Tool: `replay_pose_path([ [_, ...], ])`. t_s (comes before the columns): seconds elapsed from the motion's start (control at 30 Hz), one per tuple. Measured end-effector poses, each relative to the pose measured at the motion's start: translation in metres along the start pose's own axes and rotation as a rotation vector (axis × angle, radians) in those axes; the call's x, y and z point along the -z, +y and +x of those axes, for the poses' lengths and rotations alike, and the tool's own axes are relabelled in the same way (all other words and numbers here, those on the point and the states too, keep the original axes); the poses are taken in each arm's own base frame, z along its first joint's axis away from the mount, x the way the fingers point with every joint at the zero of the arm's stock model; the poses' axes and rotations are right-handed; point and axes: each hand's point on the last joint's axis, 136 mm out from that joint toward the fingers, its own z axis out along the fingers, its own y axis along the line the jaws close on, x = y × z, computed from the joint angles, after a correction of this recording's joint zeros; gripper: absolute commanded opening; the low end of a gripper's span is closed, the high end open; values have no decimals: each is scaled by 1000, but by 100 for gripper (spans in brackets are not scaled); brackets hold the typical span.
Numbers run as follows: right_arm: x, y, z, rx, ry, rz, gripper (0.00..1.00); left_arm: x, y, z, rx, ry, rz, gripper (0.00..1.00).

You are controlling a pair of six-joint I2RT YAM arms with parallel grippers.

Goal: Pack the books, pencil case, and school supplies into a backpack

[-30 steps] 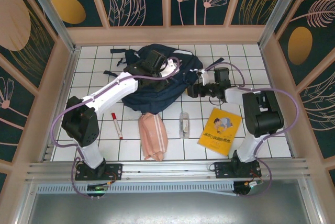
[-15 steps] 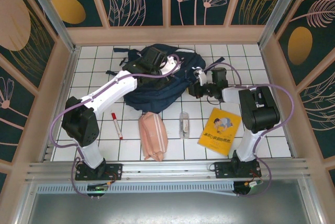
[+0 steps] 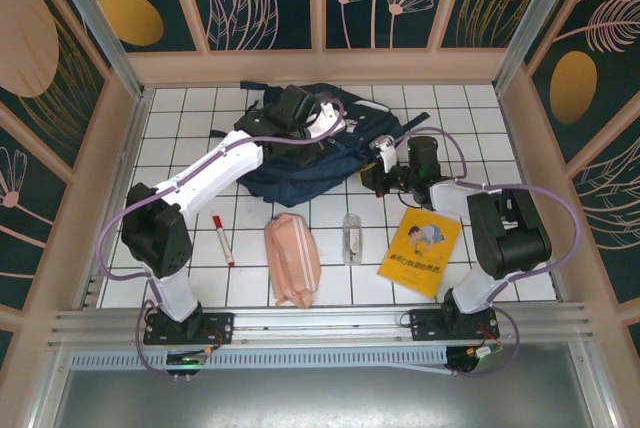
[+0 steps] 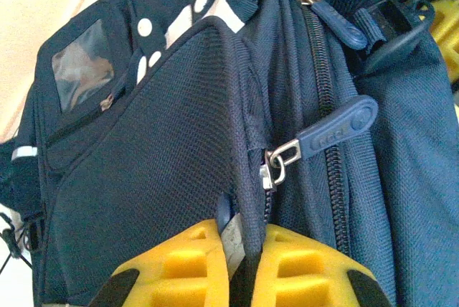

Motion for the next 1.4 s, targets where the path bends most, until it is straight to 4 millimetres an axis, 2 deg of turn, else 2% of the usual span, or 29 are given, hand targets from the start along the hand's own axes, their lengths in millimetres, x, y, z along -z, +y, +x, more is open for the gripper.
replay_pose_path([
  [0.23,-5,16,13,87,44,-19,2,-10,6,3,8,21,-2,0],
  [0.43,-1,25,16,170,92,13,7,-12,7,4,10,25,2,0],
  [0.67,2,25,39,154,209,69,18,-13,3,2,14,12,21,0],
  [0.77,5,26,45,147,234,70,29,-15,1,-4,24,-17,36,0],
  [0.97,21,25,28,186,169,95,46,-16,-3,-9,41,-45,61,0],
  [1.1,49,25,19,235,65,134,55,-16,-3,-8,43,-43,62,0],
  [1.23,69,17,20,337,43,186,55,-16,-4,-8,43,-43,65,0],
  [1.4,67,23,26,439,10,155,52,-15,-5,-10,46,-49,74,0],
])
